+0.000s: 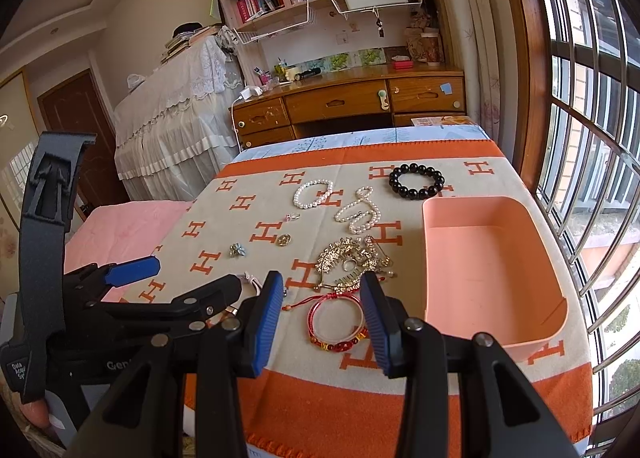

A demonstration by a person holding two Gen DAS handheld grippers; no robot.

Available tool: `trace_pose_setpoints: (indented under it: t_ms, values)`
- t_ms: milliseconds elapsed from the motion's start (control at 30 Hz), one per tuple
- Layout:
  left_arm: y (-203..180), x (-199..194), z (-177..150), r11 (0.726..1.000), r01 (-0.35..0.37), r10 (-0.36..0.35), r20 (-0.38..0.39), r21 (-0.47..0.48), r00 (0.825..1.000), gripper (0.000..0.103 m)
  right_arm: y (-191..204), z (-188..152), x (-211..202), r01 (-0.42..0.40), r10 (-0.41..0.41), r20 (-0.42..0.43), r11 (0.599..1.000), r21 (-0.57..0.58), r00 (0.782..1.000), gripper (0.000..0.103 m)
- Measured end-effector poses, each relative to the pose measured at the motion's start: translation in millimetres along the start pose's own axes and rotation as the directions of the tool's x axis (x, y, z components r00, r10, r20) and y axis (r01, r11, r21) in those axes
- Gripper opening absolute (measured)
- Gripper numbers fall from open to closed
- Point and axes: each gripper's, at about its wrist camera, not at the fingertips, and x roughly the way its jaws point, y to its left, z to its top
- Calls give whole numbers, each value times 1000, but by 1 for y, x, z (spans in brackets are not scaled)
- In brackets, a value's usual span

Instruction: Organize jewelry

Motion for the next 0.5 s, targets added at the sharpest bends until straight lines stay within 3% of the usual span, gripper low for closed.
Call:
trace_pose_setpoints:
  t_ms: [500]
  values:
    - [-1, -8, 1, 999, -47, 47, 37, 12, 998, 102, 4, -1, 2, -1, 1, 13, 1000, -6, 1000, 41]
